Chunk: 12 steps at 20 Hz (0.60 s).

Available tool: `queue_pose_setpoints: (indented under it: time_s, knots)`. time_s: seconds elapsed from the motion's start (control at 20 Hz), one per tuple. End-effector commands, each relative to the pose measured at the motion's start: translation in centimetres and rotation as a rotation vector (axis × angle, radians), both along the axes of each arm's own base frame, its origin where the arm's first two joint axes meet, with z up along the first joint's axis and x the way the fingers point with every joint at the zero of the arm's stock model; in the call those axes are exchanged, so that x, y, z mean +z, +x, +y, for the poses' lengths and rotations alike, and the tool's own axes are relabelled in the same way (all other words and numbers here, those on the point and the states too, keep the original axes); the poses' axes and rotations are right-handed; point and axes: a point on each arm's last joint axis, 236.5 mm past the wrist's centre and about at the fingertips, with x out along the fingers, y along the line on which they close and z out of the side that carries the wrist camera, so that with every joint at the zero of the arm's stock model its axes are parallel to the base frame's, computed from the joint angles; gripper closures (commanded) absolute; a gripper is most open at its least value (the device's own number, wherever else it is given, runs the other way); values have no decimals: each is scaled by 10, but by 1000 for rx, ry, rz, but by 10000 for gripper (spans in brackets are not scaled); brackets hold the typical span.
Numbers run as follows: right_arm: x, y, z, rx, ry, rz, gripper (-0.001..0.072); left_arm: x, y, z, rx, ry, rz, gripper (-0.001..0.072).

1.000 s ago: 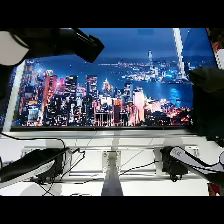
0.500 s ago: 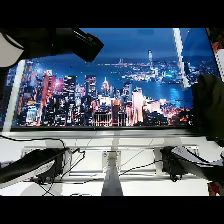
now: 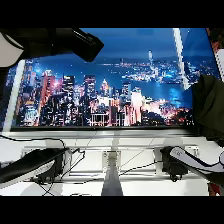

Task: Fold the clothes and pants, and hang the long-sleeved shirts on hangers.

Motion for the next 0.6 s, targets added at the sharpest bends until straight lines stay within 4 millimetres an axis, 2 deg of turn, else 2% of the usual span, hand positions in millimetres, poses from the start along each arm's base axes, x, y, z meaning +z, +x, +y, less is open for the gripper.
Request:
queue_pose_setpoints:
  time_s: [0.0, 0.1, 0.2, 0.35, 0.45, 0.55]
  knots:
    - [4, 55, 124, 383, -24, -32, 685, 0, 0, 0, -1, 0, 0, 123]
    - [4, 65, 196, 600, -78, -29, 686, 0, 0, 0, -1, 0, -1, 122]
    - [6, 72, 237, 723, -199, -34, 686, 0, 0, 0, -1, 0, -1, 123]
    - [14, 82, 253, 697, -358, -49, 687, 0, 0, 0, -1, 0, -1, 122]
    - [15, 80, 263, 676, -354, -55, 686, 0, 0, 0, -1, 0, -1, 122]
    - [11, 74, 282, 707, -283, -53, 684, 0, 0, 0, -1, 0, -1, 122]
